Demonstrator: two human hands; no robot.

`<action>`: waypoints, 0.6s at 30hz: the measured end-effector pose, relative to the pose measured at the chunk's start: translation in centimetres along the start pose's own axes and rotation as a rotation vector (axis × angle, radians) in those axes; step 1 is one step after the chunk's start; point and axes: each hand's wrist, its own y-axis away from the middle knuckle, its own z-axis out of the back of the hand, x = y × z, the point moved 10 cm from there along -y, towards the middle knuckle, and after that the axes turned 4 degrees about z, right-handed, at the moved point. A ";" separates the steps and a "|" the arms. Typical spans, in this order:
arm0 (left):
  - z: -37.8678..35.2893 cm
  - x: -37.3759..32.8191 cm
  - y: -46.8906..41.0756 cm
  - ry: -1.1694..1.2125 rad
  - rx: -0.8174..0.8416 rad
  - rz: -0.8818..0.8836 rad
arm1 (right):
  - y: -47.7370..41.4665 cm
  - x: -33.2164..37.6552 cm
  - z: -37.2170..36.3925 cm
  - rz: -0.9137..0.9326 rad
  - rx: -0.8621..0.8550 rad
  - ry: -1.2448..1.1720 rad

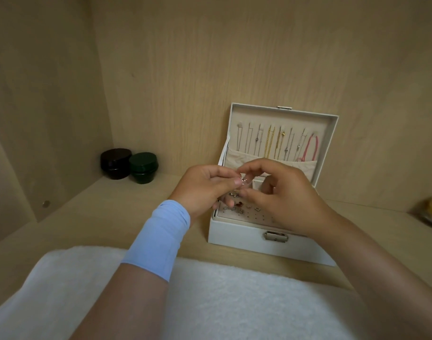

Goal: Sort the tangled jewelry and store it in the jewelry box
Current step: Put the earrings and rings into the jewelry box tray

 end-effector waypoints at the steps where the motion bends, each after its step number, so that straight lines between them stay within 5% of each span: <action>1: -0.2 -0.1 0.1 0.001 -0.005 -0.003 | 0.0 0.2 0.1 0.005 -0.020 -0.020; 18: -1.3 -0.7 0.1 -0.074 -0.002 -0.065 | 0.0 -2.6 1.9 -0.172 -0.095 -0.197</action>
